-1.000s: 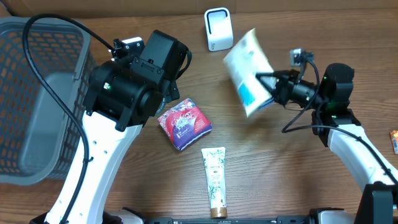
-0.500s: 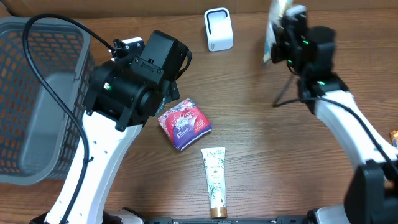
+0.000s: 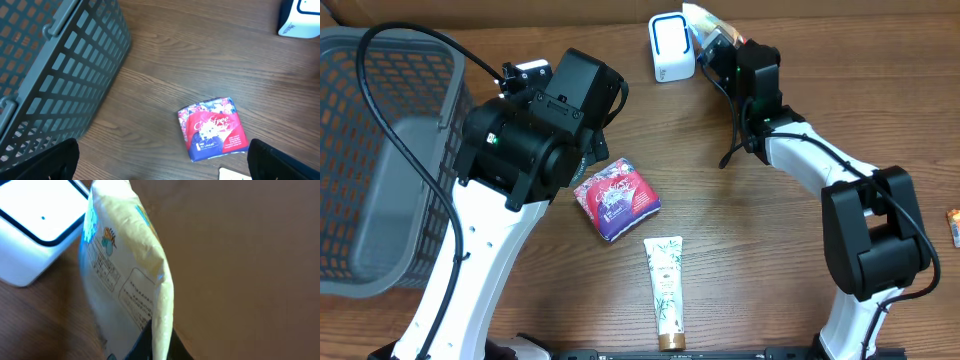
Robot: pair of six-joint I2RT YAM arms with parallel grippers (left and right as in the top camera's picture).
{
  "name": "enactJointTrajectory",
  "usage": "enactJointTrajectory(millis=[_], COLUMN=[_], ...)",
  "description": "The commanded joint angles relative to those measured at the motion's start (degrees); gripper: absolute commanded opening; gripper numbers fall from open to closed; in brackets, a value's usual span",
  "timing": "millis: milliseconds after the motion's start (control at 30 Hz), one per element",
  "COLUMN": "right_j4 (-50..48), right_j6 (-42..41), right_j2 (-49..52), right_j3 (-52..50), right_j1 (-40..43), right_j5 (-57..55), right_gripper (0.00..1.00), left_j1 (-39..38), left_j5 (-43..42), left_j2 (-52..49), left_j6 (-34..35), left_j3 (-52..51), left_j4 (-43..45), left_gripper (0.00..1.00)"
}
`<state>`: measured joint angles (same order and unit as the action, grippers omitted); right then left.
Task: Scan the item barcode
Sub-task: 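Hold the wet-wipes pack barcode against the scanner window, then swing the right gripper to the right table edge and release the pack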
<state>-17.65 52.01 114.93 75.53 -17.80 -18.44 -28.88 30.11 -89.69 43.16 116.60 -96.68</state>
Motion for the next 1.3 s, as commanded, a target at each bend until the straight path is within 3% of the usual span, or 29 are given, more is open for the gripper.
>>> enactJointTrajectory(millis=[0, 233, 467, 733, 1267], right_j4=[-1.6, -1.9, -12.2, -13.2, -3.6], right_j6=[4.0, 12.0, 22.9, 31.2, 33.5], right_j2=[0.2, 0.6, 5.8, 9.6, 10.0], right_j3=[3.1, 3.1, 3.4, 3.4, 3.3], right_j1=[-0.7, -1.2, -2.9, -4.8, -11.5], right_j5=[-2.9, -3.0, -6.2, -6.1, -7.1], right_gripper=[0.04, 0.04, 0.04, 0.04, 0.04], left_j1=[-0.3, -0.3, -0.3, -0.3, -0.3], left_j5=[0.0, 0.0, 0.0, 0.0, 0.0], left_j2=[0.0, 0.0, 0.0, 0.0, 0.0], left_j6=[0.6, 0.6, 0.6, 0.6, 0.6], left_j3=[0.0, 0.0, 0.0, 0.0, 0.0], left_j4=[-0.1, -0.1, -0.1, -0.1, -0.1], left_gripper=[1.0, 1.0, 1.0, 1.0, 1.0])
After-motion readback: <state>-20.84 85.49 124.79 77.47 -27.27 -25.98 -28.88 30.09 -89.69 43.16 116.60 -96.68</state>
